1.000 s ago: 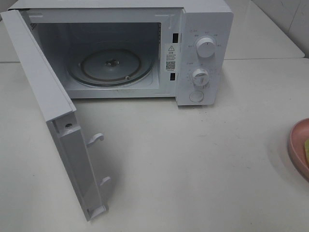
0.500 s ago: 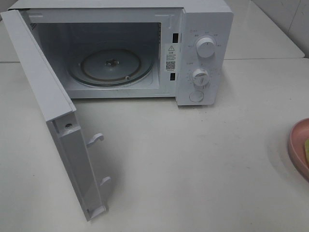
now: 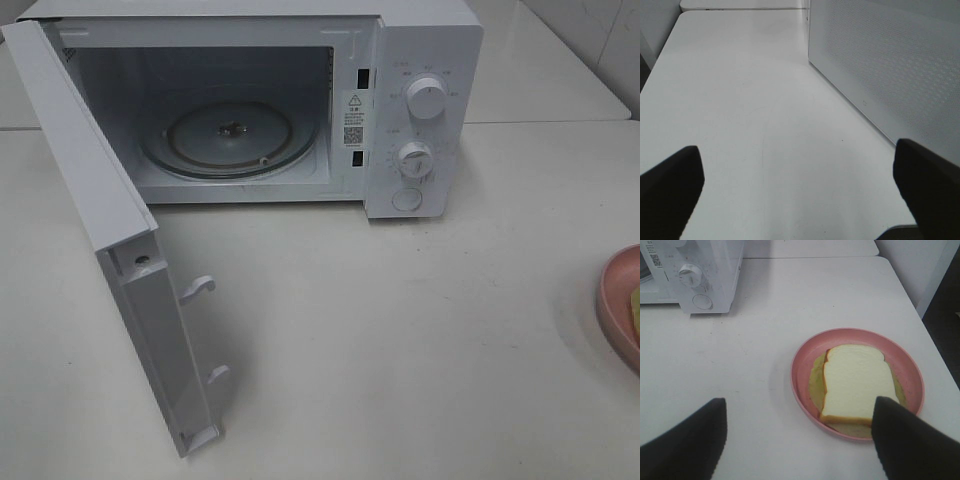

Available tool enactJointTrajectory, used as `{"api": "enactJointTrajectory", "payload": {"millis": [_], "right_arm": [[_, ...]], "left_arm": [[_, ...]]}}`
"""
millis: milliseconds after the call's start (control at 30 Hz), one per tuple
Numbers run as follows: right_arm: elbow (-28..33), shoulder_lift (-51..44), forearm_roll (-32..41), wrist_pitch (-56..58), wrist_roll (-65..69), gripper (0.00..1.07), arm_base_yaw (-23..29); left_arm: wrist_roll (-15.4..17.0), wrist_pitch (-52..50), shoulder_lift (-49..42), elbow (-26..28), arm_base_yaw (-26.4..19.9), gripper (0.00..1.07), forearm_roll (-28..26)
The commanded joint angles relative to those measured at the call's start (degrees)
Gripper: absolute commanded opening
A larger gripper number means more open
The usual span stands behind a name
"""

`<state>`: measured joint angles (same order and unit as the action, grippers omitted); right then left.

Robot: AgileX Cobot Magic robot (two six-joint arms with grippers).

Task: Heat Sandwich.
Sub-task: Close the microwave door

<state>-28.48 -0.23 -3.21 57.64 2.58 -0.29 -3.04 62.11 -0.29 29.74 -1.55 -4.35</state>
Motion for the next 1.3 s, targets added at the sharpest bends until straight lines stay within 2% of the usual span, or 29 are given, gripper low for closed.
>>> {"api": "enactJointTrajectory", "payload": {"millis": [33,867,1167,1267,1300], "right_arm": [[0.1,-1.6,0.0,-0.6,-0.6,0.76,-0.5],[0.1,-1.6,0.0,-0.6,-0.6,0.76,-0.5],[0.1,-1.6,0.0,-0.6,-0.6,0.76,-0.5],[0.1,-1.6,0.0,-0.6,-0.6,0.76,-0.5],[0.1,-1.6,0.0,-0.6,-0.6,0.76,-0.5]], "left_arm": [[-0.2,-0.7,-0.8,-0.1,0.0,0.98,-0.6],[-0.1,-0.7,-0.6,-0.1,0.0,0.98,-0.6],[-0.1,-1.2,2.3,0.2,0.0,0.98,-0.5],[-0.1,-2.8,4.4,1.9,0.0,0.97,-0.6],[-0.1,-4.4,6.2,2.8,0.0,0.94,-0.6]]}}
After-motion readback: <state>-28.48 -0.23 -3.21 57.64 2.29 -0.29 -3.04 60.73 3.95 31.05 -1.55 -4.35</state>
